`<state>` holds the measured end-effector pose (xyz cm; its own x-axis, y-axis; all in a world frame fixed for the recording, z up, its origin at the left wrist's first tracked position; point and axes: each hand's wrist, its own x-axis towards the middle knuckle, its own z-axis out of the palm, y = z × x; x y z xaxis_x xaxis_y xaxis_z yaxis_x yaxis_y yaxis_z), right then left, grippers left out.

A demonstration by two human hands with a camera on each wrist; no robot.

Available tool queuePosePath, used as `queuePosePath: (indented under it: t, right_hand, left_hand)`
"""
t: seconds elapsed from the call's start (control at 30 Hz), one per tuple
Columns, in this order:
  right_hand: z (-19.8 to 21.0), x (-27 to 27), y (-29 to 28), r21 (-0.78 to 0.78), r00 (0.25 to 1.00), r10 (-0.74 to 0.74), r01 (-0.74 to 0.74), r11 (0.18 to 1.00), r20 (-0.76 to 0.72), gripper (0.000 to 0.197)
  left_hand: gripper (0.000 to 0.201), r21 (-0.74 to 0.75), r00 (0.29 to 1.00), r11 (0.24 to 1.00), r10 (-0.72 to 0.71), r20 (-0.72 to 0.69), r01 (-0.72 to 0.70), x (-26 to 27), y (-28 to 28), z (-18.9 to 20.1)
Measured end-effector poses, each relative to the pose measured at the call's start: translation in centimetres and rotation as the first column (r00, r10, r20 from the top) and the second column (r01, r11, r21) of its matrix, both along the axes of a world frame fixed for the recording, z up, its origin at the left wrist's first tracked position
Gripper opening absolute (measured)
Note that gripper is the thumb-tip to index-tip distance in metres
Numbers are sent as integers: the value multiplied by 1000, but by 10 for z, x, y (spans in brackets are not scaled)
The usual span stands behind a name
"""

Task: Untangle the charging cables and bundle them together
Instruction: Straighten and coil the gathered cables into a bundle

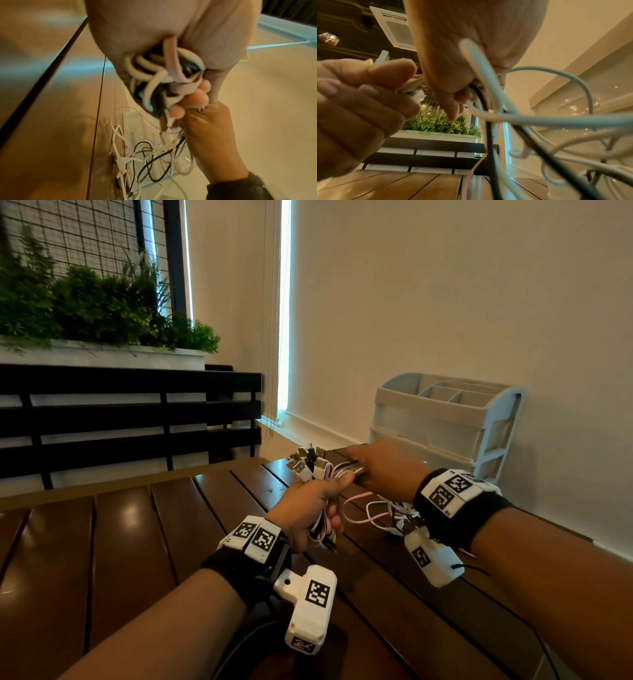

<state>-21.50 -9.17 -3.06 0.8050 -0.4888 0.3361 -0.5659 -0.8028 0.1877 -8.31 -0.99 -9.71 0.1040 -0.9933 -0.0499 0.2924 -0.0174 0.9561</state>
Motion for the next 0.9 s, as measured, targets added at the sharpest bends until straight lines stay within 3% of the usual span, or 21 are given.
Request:
queuePosePath:
  t: [0.13,0.23,0.37,0.43,0.5,0.57,0.6,0.67,0.7,0.77,0.83,0.9]
  right_hand:
    - [-3,-9,-7,78,998,-52,54,995,-19,14]
    - [-10,-17,-9,104,993,-101,106,989,-53,17]
    - [-12,-30,-14,297,990,-126,141,944,-68,18]
    - [-6,-37,-20,296,986,-150,165,941,-73,17]
    - [5,-41,-29,183,979,-199,204,962,-43,9]
    - [15,-43,-39,-102,970,-233,239,966,62,5]
    - [17,-44,-42,-238,969,-206,234,943,136,6]
    - [11,-43,-45,-352,965,-133,207,913,224,9]
    - [5,-42,-44,-324,975,-147,195,926,168,14]
    - [-9,-42,-37,-162,963,-251,233,959,-97,35]
    - [-16,-44,-28,44,919,-265,289,956,-292,75]
    - [-7,-43,-14,257,948,-204,266,929,-243,111]
  left_hand:
    - [37,3,986,986,164,-14,-164,10,-4,2]
    - [36,-8,980,980,199,-17,-199,18,-6,1]
    - [28,-25,971,971,237,12,-237,20,-6,0]
    - [27,-39,963,963,269,26,-268,21,-7,0]
    - [24,-52,960,960,276,38,-274,20,-7,0]
    - [15,-66,965,964,260,47,-257,17,-7,0]
    - [13,-62,967,967,251,46,-248,16,-7,0]
    - [13,-40,970,970,241,41,-239,16,-7,1]
    - [16,-30,970,971,239,39,-238,17,-7,0]
    - [25,-21,969,969,246,30,-246,21,-8,-2]
    - [29,-21,969,970,244,27,-243,24,-9,-3]
    - [26,-21,973,974,228,35,-227,24,-9,-4]
